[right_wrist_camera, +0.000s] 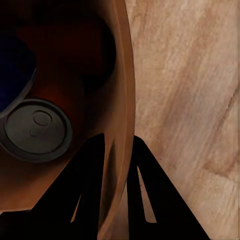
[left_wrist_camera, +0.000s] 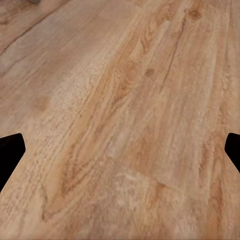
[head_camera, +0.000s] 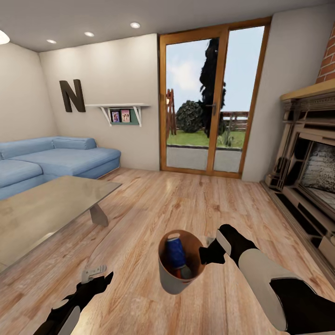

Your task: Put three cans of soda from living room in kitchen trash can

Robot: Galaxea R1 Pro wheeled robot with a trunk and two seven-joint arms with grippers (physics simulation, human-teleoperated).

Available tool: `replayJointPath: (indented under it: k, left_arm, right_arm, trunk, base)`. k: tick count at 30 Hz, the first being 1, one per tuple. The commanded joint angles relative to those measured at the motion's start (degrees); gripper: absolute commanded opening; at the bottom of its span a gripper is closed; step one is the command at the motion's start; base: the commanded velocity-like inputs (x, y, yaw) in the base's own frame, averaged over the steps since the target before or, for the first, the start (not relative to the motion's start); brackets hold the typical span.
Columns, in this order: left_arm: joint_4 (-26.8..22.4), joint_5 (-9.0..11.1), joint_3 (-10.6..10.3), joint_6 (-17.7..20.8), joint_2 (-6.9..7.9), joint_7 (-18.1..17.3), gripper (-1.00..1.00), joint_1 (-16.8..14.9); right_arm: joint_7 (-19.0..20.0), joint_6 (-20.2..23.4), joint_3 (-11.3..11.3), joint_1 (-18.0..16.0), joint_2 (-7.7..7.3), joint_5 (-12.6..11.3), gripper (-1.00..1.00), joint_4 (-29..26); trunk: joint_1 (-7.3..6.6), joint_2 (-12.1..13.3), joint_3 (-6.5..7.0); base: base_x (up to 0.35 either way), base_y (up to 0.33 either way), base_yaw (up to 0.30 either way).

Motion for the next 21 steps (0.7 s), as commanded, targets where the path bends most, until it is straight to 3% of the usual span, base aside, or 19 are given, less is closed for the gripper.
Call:
replayJointPath:
  k: [1,16,21]
  left_arm:
    - [0.0,0.0,0.0,0.0,0.02,0.0,1.00,0.0]
    - [0.0,0.0,0.0,-0.1,0.08,0.0,1.00,0.0]
    - [0.0,0.0,0.0,-0.1,0.08,-0.1,1.00,0.0]
  right_arm:
    - [0.2,0.0,-0.3,0.0,0.01,-1.5,-1.00,0.0]
    - [0.0,-0.5,-0.2,0.0,-2.05,-1.2,-1.00,0.0]
    - [0.0,-0.6,-0.1,0.0,-2.42,-1.2,-1.00,0.0]
  trunk:
    - [-0.01,0.0,0.01]
    - [-0.01,0.0,0.01]
    - [0.12,-0.1,-1.10]
  base:
    - [0.000,0.000,0.000]
    - [0.000,0.000,0.000]
    - [0.000,0.000,0.000]
